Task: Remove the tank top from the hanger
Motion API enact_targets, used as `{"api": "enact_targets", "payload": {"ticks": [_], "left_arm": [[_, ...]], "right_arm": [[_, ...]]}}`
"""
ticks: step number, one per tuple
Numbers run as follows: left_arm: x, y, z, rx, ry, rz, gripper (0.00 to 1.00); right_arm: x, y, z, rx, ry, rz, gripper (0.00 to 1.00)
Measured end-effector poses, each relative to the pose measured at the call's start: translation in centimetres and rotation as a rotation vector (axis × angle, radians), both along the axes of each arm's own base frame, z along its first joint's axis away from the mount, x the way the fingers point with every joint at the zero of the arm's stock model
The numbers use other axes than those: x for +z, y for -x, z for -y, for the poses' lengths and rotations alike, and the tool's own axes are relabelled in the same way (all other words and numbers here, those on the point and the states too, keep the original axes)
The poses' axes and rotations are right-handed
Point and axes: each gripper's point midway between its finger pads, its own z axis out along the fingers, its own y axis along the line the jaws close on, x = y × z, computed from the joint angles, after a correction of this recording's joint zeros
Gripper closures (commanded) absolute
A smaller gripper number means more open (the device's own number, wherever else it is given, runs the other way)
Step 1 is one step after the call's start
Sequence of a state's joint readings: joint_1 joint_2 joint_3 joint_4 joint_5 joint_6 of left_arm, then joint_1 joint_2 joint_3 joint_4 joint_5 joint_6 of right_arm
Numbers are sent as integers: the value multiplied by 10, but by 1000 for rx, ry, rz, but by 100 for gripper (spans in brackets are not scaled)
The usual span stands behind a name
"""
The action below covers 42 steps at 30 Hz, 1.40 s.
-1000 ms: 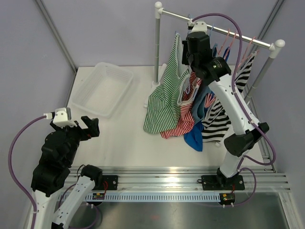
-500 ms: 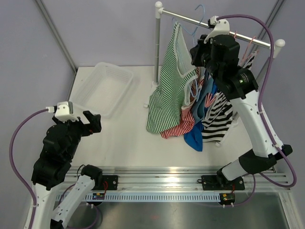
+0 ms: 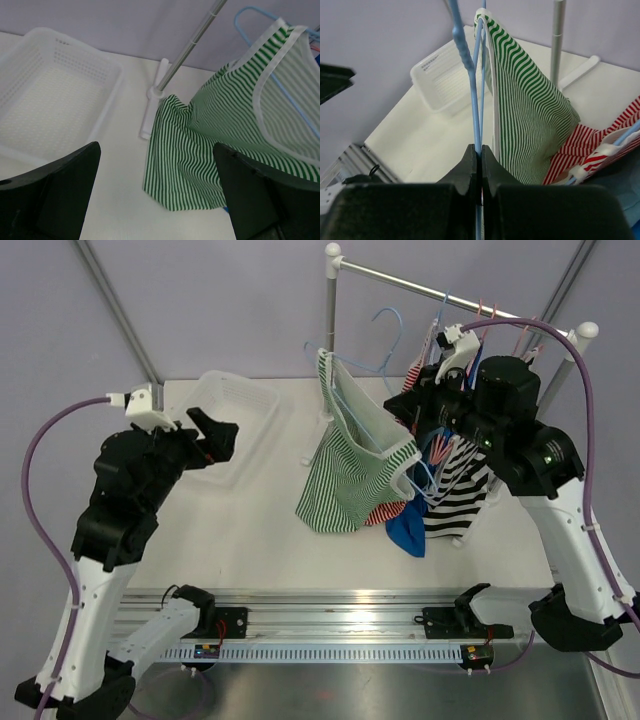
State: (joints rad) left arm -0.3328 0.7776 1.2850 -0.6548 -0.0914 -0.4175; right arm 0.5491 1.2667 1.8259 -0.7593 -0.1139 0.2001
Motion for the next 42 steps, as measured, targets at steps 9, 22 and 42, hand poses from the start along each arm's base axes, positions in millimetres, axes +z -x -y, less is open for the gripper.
{"api": "enact_targets", "payload": {"ticks": [9,22,42], "left_arm": [[27,-31,82,-253,31,-5,1],[17,-41,92,-161,-177,-3,18],[-6,-48,85,-118,-236,-45,22]], "right_arm": [[-2,52,-20,228,-8,-5,100],[-32,63,-75,359,44,-84,100],[-16,56,-78,334,8,-22,100]]}}
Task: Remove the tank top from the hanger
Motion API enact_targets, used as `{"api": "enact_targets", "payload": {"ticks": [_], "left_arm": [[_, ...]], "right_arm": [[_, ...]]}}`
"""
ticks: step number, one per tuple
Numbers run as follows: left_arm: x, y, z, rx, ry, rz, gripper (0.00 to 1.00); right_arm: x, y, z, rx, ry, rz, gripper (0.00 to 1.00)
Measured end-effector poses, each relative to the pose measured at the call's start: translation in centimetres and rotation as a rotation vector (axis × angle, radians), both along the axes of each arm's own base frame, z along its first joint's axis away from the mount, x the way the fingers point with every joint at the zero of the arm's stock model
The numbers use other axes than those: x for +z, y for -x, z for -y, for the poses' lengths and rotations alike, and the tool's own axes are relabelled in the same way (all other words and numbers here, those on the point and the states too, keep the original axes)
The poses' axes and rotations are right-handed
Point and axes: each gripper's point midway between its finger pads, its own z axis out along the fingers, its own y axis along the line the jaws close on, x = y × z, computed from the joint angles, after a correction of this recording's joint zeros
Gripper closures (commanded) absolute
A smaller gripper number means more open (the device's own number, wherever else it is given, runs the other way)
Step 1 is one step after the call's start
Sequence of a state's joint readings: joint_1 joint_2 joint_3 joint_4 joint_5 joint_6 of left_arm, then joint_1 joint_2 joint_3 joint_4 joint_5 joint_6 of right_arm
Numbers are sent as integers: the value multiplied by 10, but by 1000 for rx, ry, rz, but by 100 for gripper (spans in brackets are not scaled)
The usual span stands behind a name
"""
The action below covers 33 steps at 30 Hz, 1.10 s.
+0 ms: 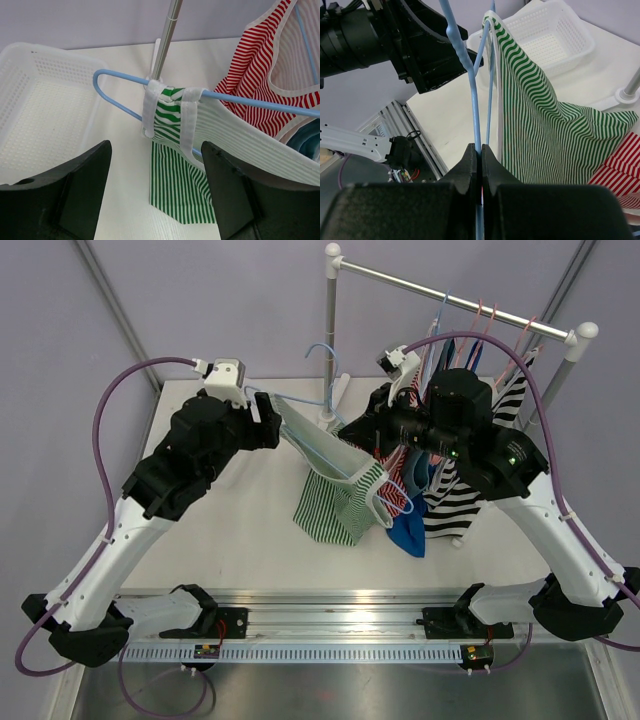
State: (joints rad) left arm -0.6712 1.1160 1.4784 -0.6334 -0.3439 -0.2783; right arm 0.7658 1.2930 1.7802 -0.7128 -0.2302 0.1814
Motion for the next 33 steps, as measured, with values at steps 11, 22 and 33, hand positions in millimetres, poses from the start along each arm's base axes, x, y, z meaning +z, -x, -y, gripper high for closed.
{"api": "enact_targets", "payload": {"ticks": [11,22,33], "left_arm": [[-8,-9,6,11,-6,-17,78],[-9,-13,-32,195,-92,-12,100],[26,-1,-98,407,-93,13,100]], "right_arm": [[11,10,3,28,-31,22,100],[-16,10,2,51,27,16,100],[-18,42,10,172,-24,130,100]]}}
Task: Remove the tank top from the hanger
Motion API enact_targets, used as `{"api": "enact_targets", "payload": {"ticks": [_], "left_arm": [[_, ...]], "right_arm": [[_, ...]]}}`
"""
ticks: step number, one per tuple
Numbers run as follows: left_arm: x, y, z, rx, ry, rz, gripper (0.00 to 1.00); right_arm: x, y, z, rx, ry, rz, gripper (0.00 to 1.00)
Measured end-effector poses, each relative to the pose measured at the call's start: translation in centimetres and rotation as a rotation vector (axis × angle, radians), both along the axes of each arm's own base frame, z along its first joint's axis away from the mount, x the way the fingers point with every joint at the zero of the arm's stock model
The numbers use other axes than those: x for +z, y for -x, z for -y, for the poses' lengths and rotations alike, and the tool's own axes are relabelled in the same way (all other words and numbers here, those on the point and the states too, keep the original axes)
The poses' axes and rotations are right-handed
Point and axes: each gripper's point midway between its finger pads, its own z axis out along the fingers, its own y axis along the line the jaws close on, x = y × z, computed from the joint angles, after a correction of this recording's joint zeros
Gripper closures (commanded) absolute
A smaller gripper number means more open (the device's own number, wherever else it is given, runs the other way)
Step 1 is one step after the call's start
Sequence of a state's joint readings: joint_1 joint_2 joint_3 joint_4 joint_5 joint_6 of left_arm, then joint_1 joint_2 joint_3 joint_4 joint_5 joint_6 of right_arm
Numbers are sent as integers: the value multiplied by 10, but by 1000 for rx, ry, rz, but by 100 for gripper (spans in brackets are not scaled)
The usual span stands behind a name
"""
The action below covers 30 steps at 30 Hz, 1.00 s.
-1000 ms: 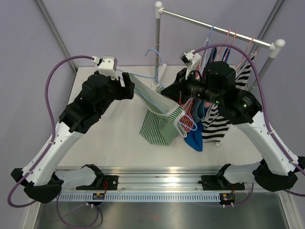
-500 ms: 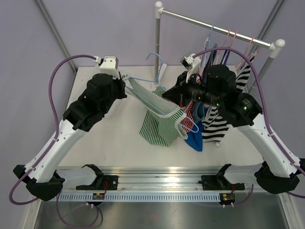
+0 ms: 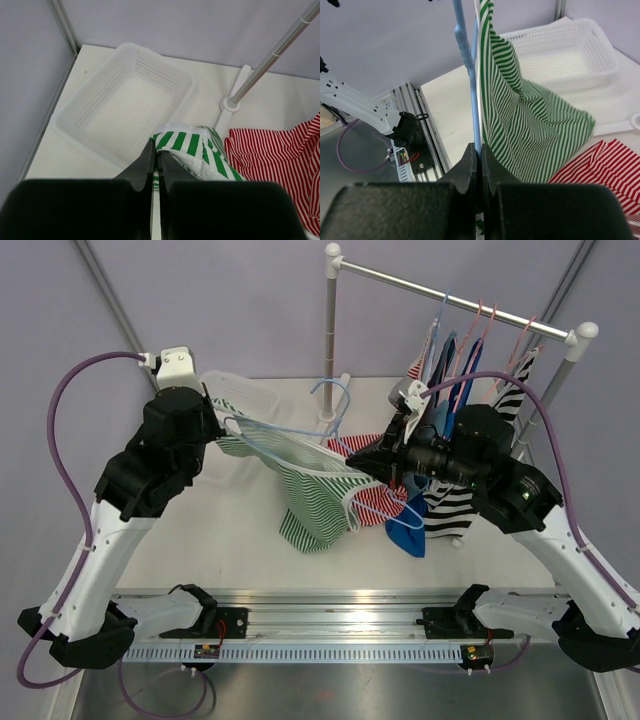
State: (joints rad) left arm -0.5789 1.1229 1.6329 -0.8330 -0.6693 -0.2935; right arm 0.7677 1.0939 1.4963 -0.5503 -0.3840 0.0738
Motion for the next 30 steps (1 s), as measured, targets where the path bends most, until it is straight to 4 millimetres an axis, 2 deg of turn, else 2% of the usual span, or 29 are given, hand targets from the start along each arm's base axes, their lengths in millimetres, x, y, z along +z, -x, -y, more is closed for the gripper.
{"api": "enact_targets", "payload": {"ticks": [4,8,11,15,18,23,27,30], "left_arm": [[-6,0,-1,-25,26,-30,100],[-16,0,-5,-56,72,-74,100],[-26,8,-6,-83,100,-93,100],[-46,25,-4,-147,139,-88,100],[-64,41,8,-243,191,-76,100],[-92,66,50,-497,306,-66,100],[-119,75,70,-619,322,-148,100],[-140,77,68,-614,285,-228,96]], "right_arm": [[7,7,6,9,-49,71,100],[1,11,7,24,-76,122,100],[-4,8,8,7,-93,143,100],[-2,0,3,-17,-180,172,100],[6,-8,-10,-14,-278,186,100],[27,-29,-32,-6,-488,220,100],[44,-45,-35,-50,-655,248,100],[52,-59,-28,-126,-728,252,100]]}}
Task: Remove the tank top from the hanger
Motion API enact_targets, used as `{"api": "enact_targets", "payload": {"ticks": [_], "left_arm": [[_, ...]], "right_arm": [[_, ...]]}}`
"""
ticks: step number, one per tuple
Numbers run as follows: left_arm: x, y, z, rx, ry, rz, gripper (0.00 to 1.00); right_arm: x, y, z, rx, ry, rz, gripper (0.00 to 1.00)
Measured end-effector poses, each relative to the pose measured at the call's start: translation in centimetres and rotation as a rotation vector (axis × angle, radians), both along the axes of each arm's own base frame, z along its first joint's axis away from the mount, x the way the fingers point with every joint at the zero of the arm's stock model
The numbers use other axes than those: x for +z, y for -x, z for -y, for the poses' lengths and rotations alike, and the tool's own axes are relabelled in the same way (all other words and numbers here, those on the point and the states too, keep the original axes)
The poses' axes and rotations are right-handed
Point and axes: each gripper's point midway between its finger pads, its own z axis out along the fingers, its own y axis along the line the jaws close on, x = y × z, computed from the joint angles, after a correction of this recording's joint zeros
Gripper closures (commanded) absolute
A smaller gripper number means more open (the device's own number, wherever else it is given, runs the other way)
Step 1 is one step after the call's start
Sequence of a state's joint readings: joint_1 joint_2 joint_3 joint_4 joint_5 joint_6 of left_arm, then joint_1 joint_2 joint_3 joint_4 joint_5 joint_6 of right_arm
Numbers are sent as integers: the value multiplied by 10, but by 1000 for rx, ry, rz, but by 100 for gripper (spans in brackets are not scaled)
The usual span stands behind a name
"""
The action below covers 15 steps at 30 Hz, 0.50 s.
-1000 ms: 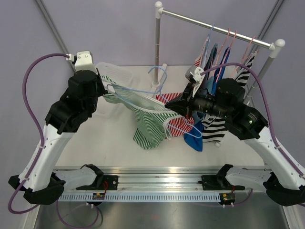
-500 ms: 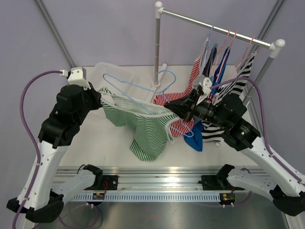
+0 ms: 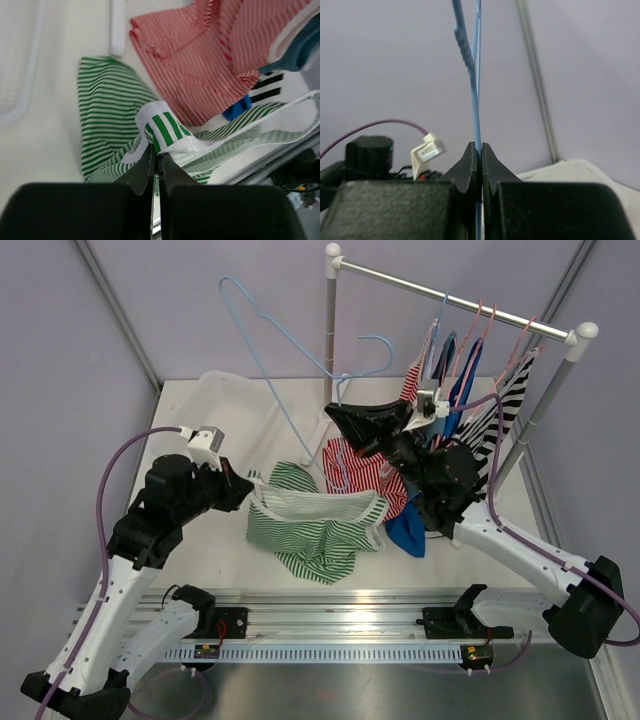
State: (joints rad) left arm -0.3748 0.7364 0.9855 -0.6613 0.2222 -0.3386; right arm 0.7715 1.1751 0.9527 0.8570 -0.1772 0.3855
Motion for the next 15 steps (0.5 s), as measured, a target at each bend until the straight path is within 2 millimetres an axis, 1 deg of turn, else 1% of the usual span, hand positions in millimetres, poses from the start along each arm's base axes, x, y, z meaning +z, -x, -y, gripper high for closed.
{"api": "enact_targets", "payload": {"ticks": [1,3,4,5,6,7,8,10,12,15], "left_arm": [[-8,0,-5,20,-31,-20,84],[-21,2,-17,59,-87,-38,73],[-26,4,-24,80,-111,-37,51],[-30,7,-30,96,-136,-30,35],[-32,10,-35,106,-145,-20,27],[-32,14,-37,108,-144,-7,16],[-32,17,-38,109,-138,10,1],[-32,22,-41,116,-129,40,1],[-31,25,-45,129,-124,60,1],[-27,26,-48,144,-117,86,1]], "right_arm": [[0,-7,2,-32,5,-35,100],[7,-21,6,-96,26,-99,100],[13,-29,10,-138,44,-141,100],[21,-36,16,-186,54,-178,100],[27,-41,23,-236,73,-219,100],[32,-46,30,-278,85,-247,100],[38,-50,39,-330,98,-280,100],[41,-56,55,-422,141,-343,100],[33,-62,68,-503,203,-407,100],[2,-73,79,-607,328,-509,100]]}}
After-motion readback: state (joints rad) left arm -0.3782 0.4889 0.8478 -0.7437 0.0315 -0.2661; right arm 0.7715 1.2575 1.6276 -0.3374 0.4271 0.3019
